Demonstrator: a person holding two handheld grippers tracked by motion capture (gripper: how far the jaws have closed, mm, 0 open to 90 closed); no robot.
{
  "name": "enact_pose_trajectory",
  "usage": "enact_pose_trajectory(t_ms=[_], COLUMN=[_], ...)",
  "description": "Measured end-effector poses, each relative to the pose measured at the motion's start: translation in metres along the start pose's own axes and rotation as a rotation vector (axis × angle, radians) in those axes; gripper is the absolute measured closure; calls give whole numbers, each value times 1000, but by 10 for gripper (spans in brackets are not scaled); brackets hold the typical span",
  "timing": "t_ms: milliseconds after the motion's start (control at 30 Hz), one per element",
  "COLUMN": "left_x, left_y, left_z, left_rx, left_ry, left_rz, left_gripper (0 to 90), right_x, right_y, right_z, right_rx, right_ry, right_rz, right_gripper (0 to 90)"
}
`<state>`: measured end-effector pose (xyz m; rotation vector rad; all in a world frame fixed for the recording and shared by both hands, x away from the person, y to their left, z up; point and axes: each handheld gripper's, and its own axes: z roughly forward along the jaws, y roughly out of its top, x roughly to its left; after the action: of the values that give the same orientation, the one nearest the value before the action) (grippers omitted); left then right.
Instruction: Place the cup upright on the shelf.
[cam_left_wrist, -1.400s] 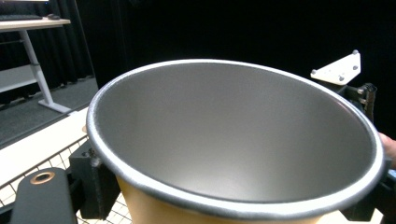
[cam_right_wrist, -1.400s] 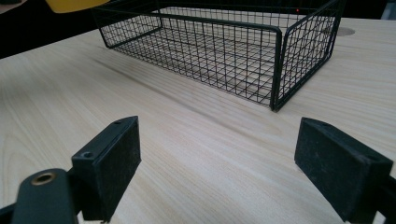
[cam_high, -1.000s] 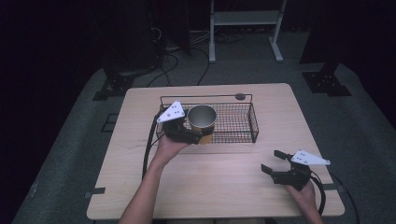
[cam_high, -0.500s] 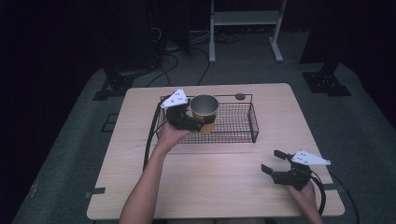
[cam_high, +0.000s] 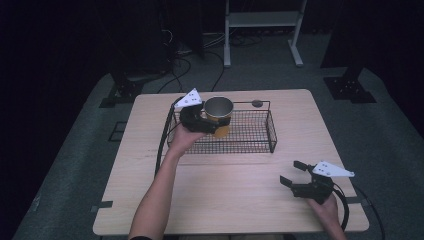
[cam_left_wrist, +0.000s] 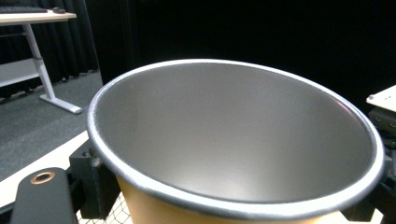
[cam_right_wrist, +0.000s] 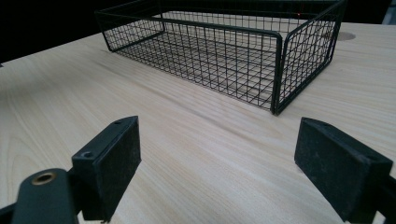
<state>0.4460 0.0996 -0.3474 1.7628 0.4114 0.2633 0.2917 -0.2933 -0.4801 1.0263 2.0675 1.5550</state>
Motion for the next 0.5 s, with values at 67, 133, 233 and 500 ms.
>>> enact_pose_trajectory(t_ms=[67,133,233,500], left_x=[2,6,12,22], left_y=[-1,-1,-2,-3], left_z=[1,4,9,20], left_rx=[5,12,16,28], left_ry=[-2,-1,-10,-23], left_rz=[-6,-8,-16,-28], left_gripper=[132,132,132,131], right_x=[0,0,0,0], right_y=[0,0,0,0], right_z=[0,0,0,-1], right_rx=[0,-2,-3,-4], right_ry=[0,1,3,6], right_rz=[0,1,-1,-5], right_gripper=[135,135,135,136])
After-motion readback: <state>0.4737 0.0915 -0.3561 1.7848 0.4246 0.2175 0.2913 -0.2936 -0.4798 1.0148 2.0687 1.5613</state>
